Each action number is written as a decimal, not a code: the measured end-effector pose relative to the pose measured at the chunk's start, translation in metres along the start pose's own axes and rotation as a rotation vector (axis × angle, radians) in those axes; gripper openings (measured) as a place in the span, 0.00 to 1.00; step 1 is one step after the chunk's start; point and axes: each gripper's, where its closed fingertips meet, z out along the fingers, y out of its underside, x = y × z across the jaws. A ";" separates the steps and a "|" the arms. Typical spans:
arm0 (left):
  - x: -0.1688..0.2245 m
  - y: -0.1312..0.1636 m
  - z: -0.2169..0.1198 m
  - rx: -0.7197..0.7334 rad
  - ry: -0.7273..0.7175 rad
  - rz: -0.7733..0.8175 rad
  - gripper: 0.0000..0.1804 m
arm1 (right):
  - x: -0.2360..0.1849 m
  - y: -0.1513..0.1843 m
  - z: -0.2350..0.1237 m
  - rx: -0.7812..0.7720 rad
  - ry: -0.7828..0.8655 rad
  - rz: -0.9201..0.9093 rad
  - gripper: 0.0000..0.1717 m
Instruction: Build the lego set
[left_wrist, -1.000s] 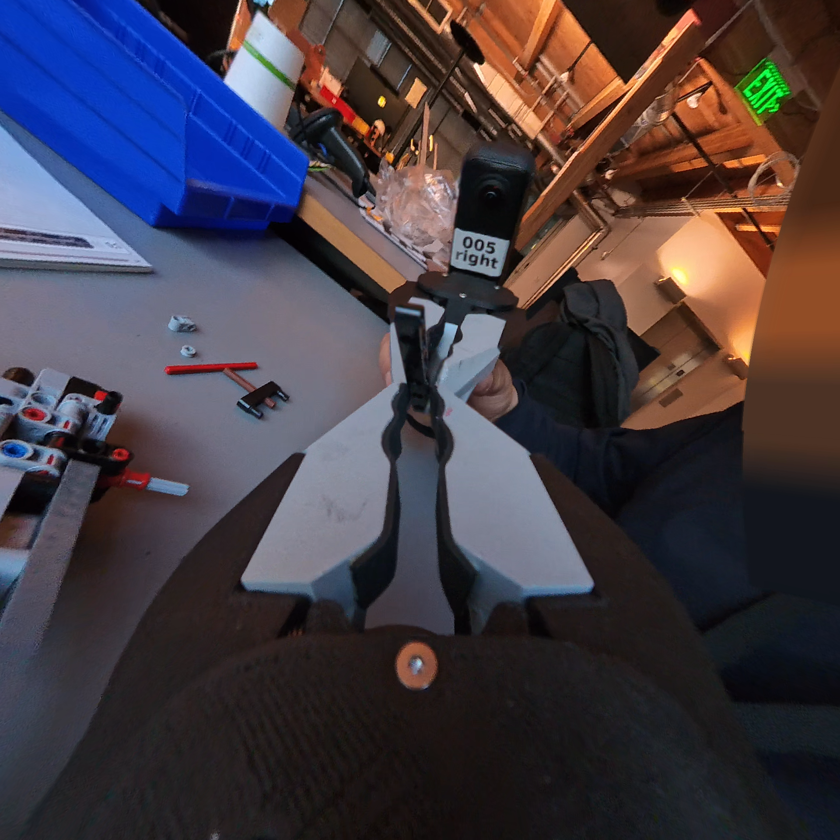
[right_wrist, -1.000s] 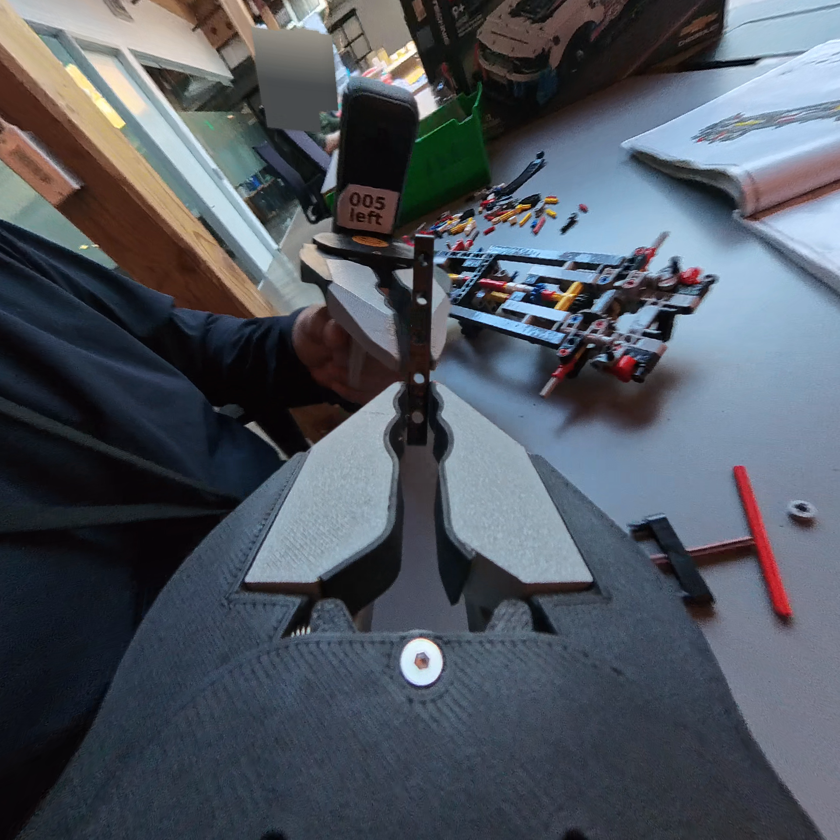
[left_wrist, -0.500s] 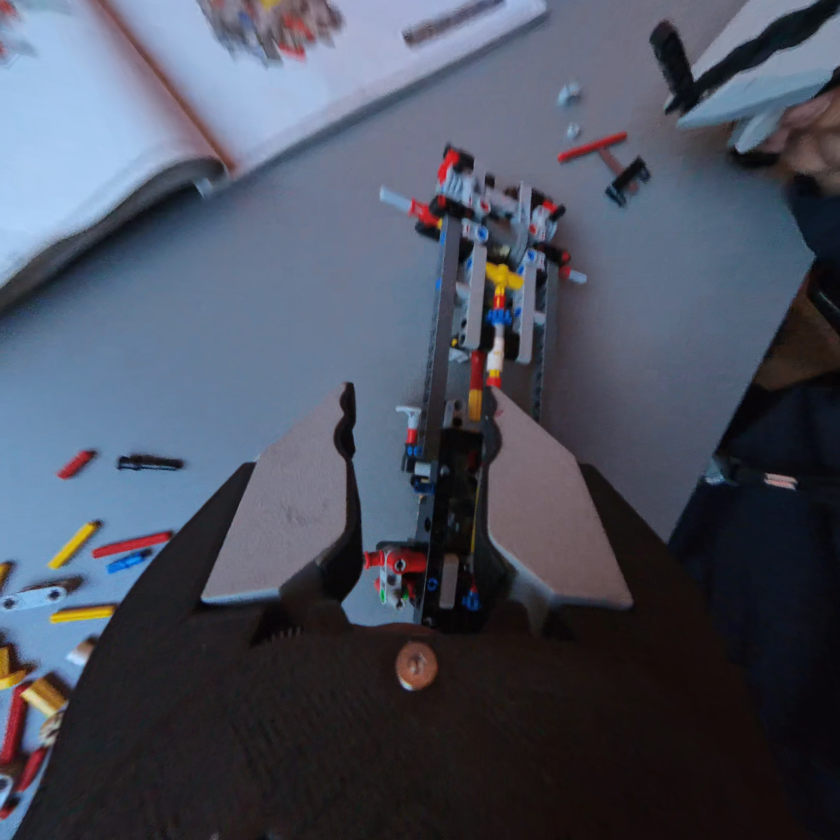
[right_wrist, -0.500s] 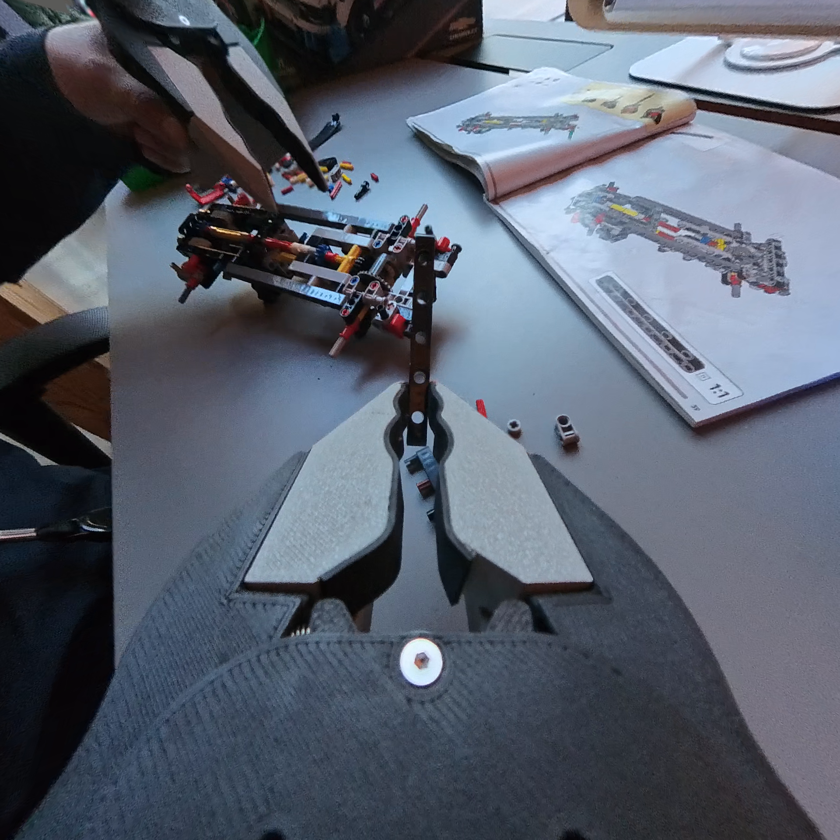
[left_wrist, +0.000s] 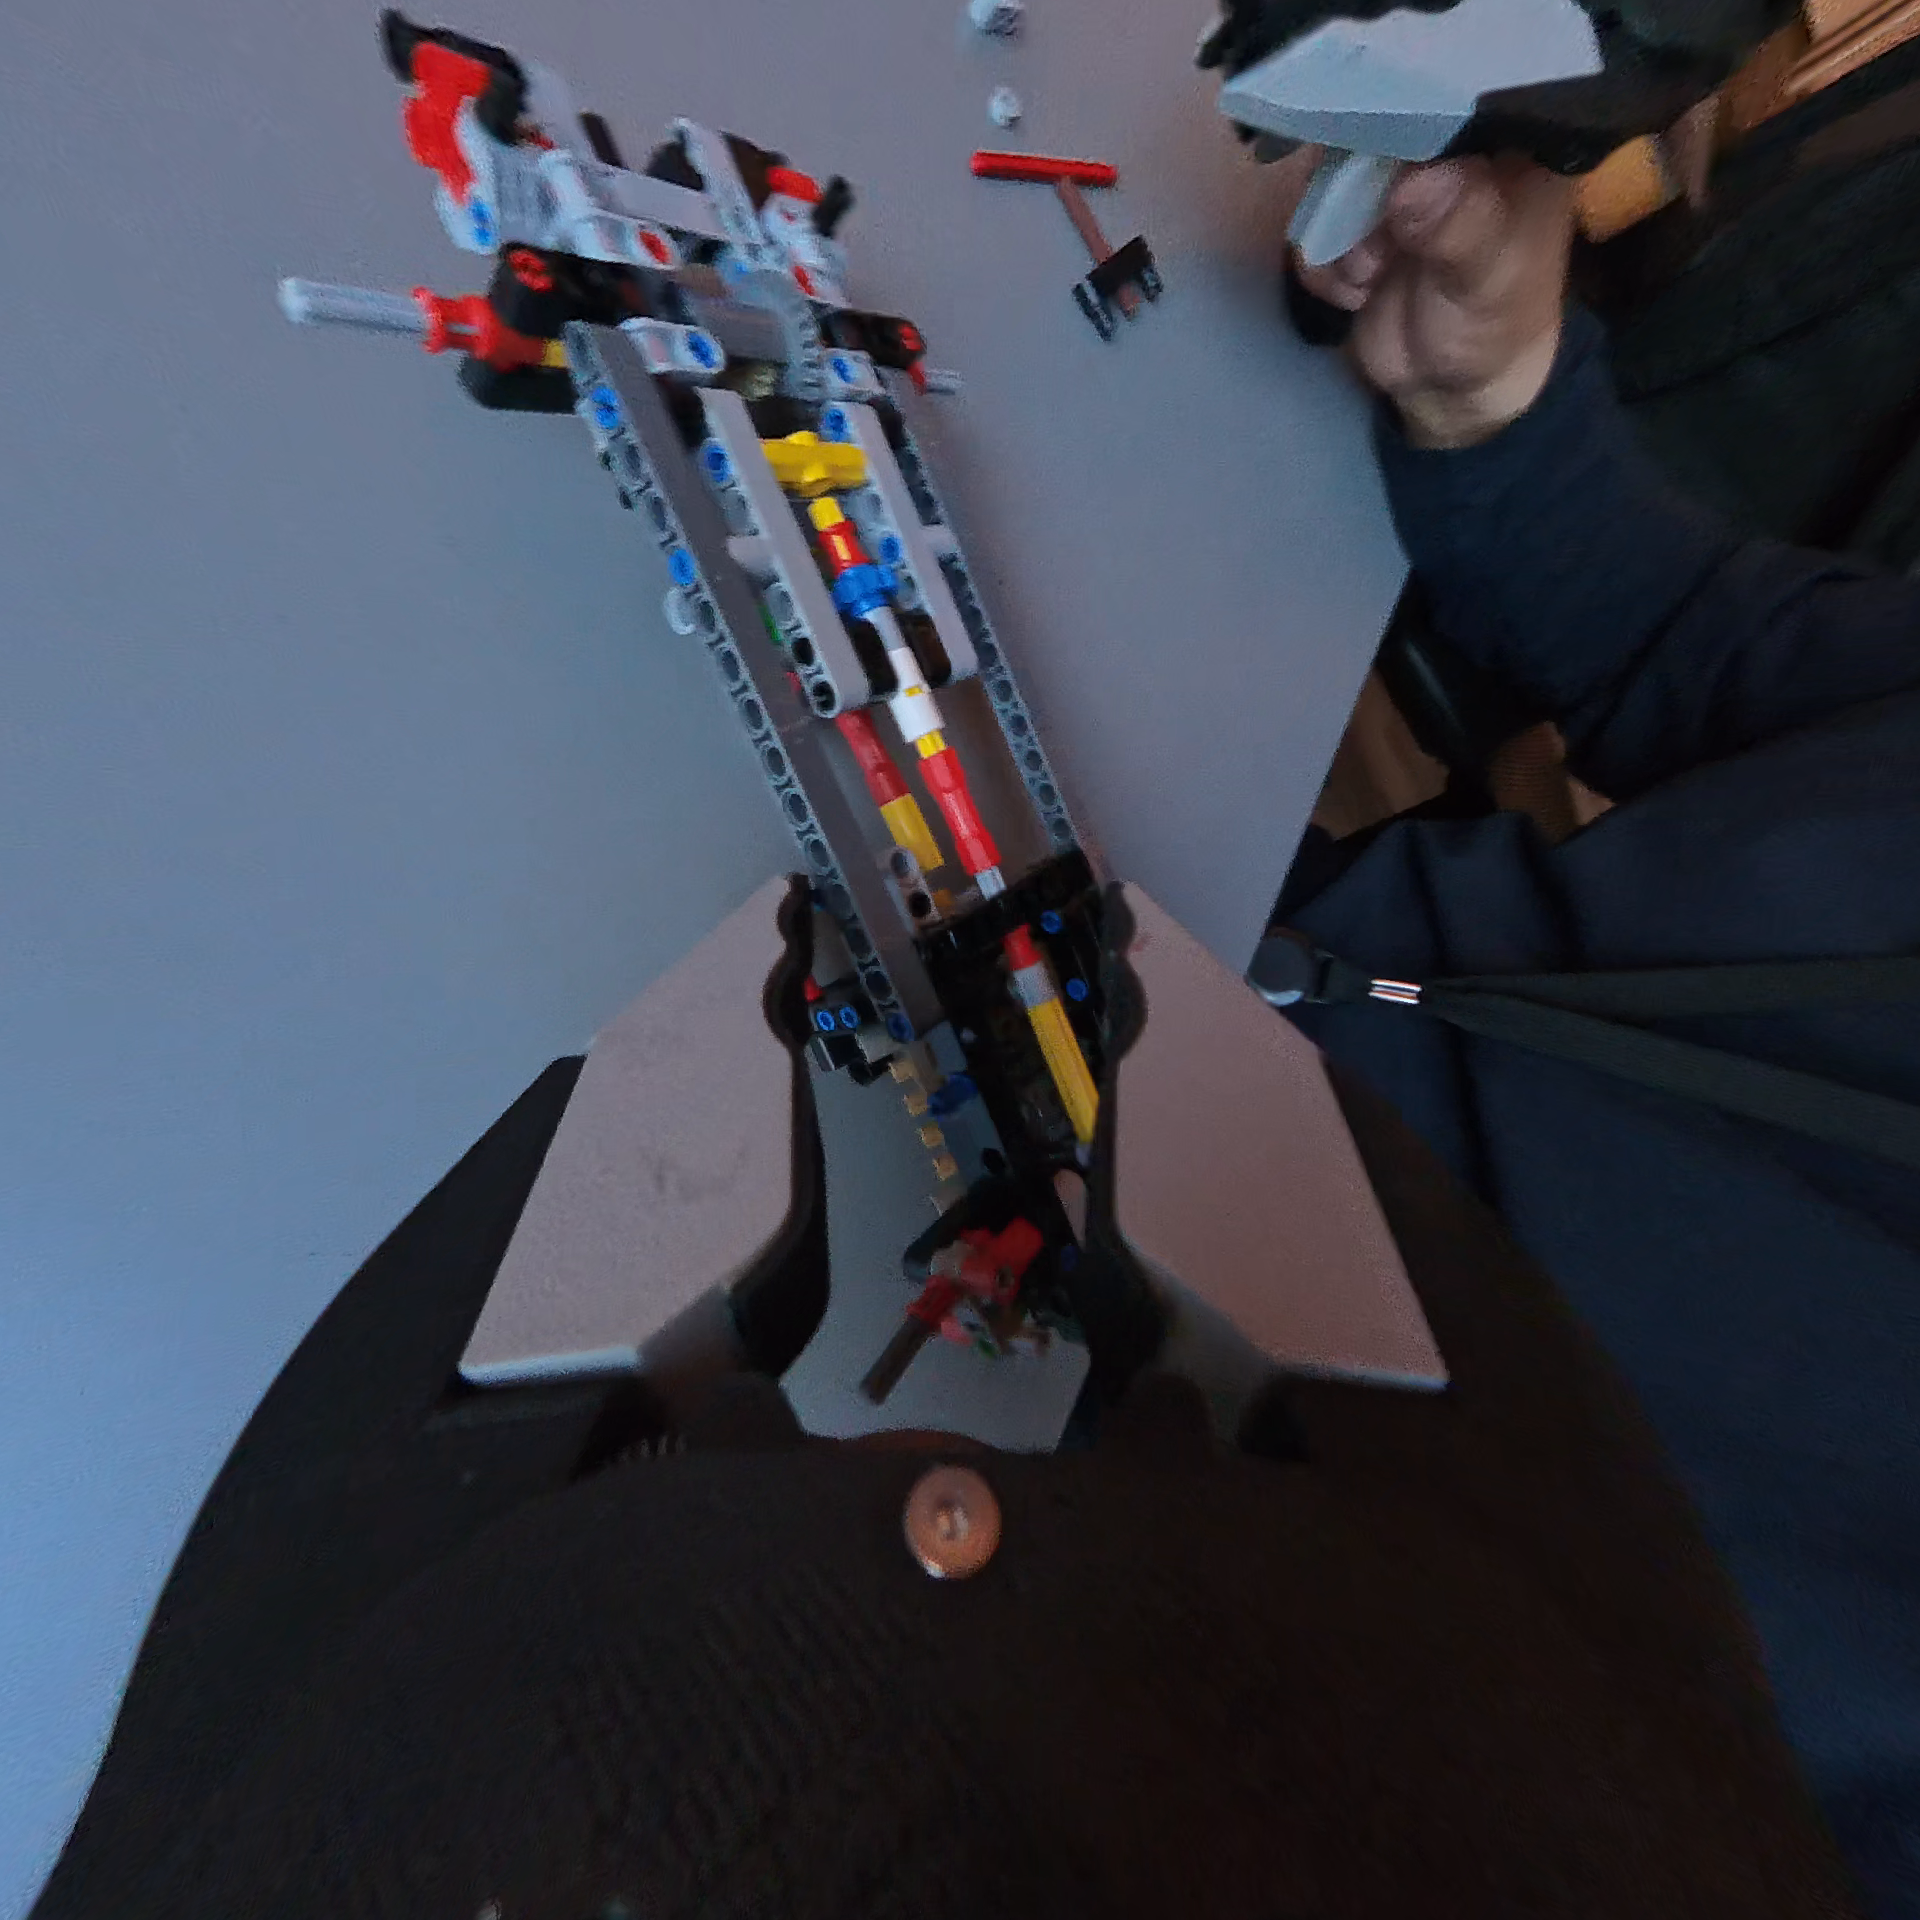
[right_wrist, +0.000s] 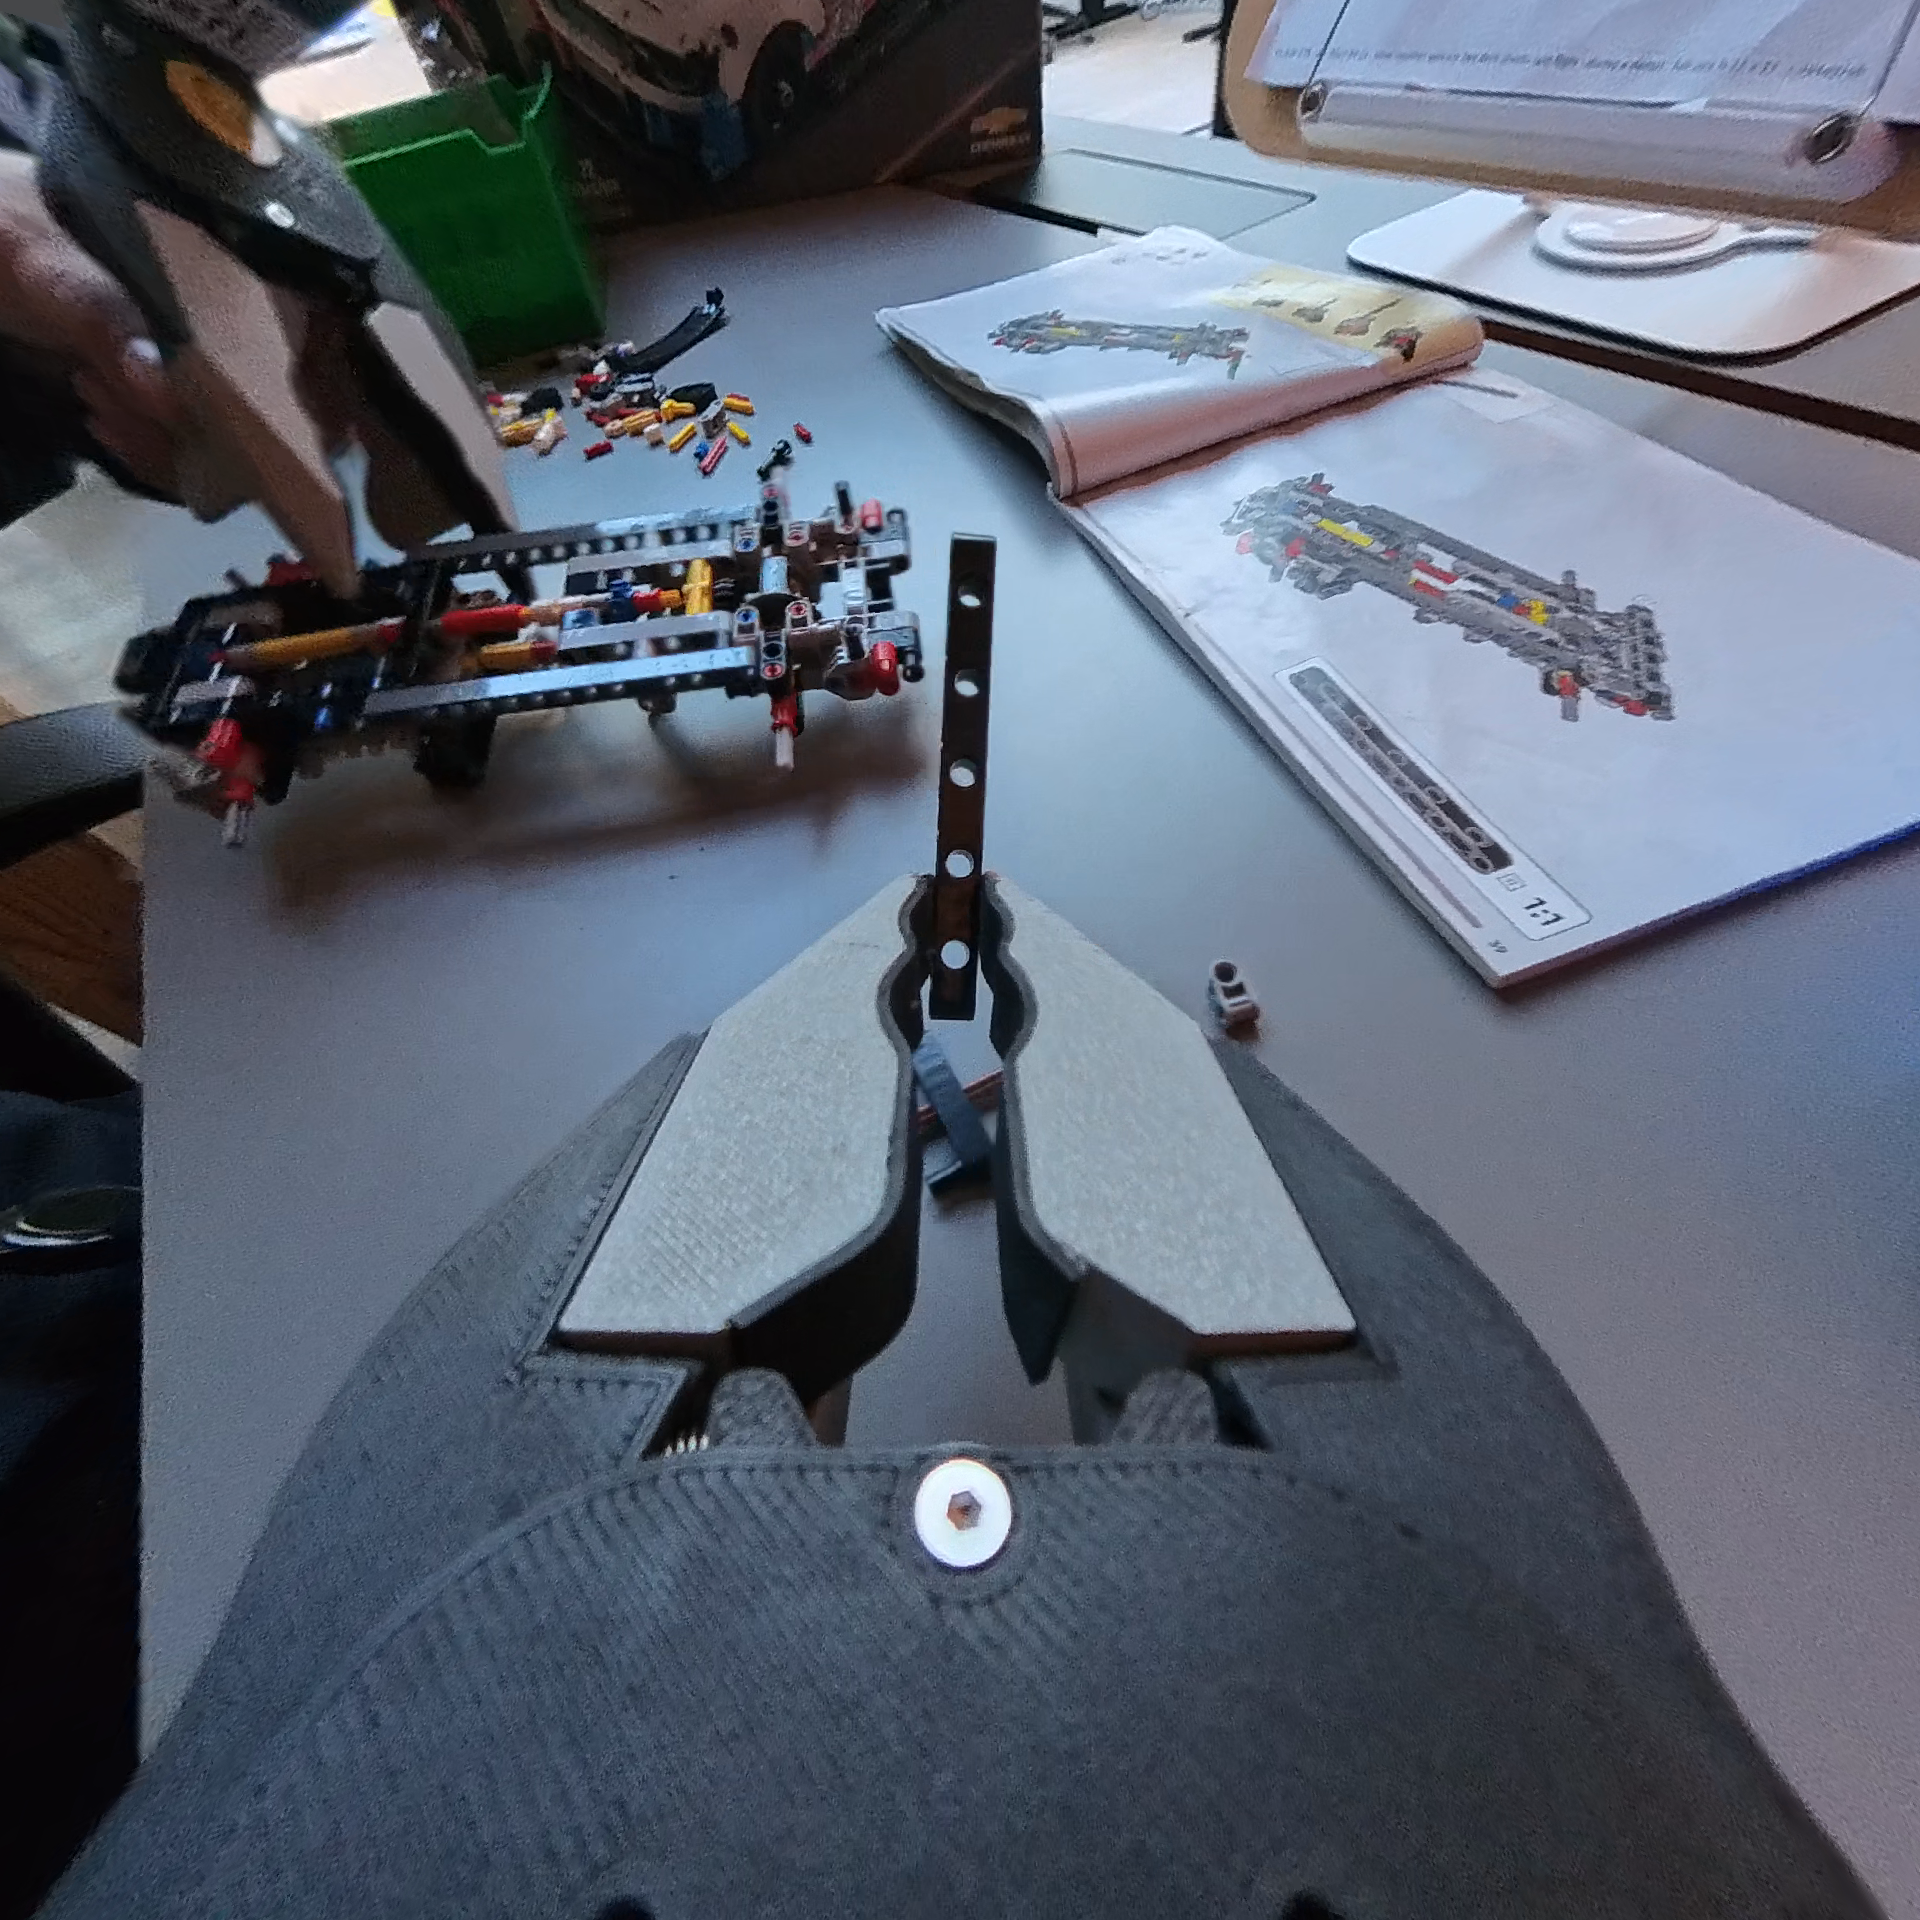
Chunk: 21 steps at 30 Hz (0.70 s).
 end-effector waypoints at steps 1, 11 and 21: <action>0.004 0.002 0.001 0.010 0.009 -0.003 0.30 | 0.003 -0.001 -0.002 0.010 0.014 -0.001 0.03; -0.003 0.005 -0.014 0.071 -0.074 0.073 0.30 | 0.012 -0.009 -0.010 0.075 0.023 -0.003 0.03; -0.042 -0.005 -0.058 0.383 -0.217 -0.015 0.27 | 0.005 -0.009 -0.007 0.067 0.024 -0.114 0.03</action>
